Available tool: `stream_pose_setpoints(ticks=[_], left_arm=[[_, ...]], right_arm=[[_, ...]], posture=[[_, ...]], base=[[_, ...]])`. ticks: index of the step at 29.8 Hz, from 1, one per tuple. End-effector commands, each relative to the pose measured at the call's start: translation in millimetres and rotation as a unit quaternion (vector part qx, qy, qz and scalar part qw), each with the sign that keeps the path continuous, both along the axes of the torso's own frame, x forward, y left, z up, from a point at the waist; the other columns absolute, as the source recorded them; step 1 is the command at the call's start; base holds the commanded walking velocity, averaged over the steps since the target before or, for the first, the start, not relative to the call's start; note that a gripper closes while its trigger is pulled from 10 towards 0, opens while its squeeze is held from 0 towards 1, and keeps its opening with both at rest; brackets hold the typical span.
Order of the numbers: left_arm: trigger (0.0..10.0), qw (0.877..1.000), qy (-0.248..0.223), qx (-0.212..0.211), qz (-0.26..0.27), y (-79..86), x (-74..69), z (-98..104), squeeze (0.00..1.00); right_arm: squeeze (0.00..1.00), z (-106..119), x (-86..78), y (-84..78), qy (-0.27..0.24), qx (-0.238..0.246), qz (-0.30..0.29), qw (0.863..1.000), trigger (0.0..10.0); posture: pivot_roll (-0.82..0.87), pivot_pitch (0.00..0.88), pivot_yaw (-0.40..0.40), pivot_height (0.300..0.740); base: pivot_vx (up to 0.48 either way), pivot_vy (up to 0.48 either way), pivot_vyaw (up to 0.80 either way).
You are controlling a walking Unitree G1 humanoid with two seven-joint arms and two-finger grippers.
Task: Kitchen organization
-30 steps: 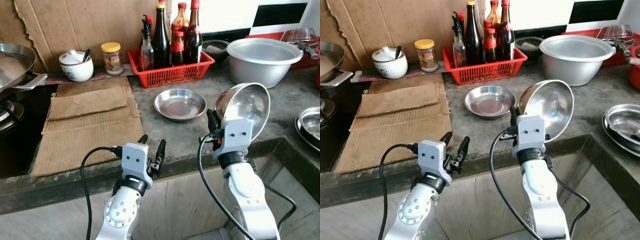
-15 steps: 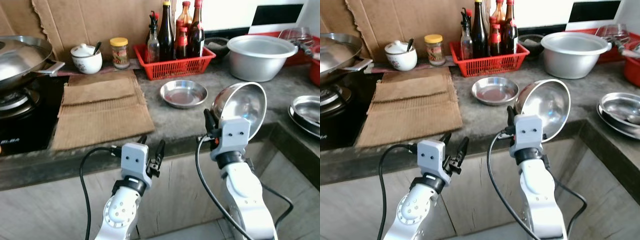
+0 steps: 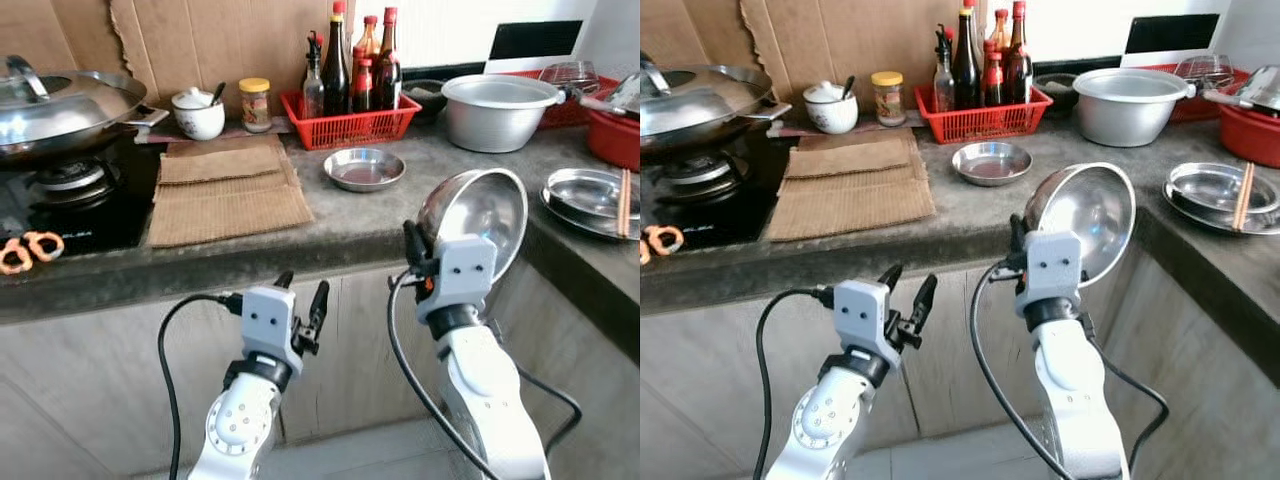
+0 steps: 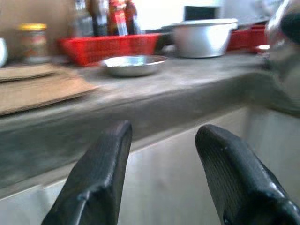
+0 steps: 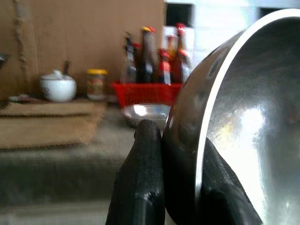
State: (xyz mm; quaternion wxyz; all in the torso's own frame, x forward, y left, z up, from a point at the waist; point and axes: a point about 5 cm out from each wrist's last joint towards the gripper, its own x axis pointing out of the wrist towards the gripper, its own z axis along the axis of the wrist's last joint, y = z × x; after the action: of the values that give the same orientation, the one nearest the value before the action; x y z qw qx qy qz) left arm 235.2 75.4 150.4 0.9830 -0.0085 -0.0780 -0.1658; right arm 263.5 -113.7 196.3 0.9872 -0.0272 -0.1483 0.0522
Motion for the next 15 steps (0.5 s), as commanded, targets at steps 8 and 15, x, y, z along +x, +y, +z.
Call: stream_pose_setpoints(ticks=[8,15], left_arm=[[10.0,1.0,-0.006,0.001,-0.002,0.2,0.8,3.0,0.0],[10.0,1.0,-0.007,-0.002,-0.006,-0.8,0.1,2.9,0.0]], right_arm=[[0.0,6.2,-1.9,0.0,-0.012,0.008,-0.004,1.0,0.0],[0.0,5.1,-2.4,-0.7,-0.009,0.008,-0.005,1.0,0.0]], posture=[[0.04,0.032,0.014,0.74],[0.04,0.029,0.013,0.74]], base=[[-0.3,0.0,-0.8],[-0.117,0.0,-0.8]])
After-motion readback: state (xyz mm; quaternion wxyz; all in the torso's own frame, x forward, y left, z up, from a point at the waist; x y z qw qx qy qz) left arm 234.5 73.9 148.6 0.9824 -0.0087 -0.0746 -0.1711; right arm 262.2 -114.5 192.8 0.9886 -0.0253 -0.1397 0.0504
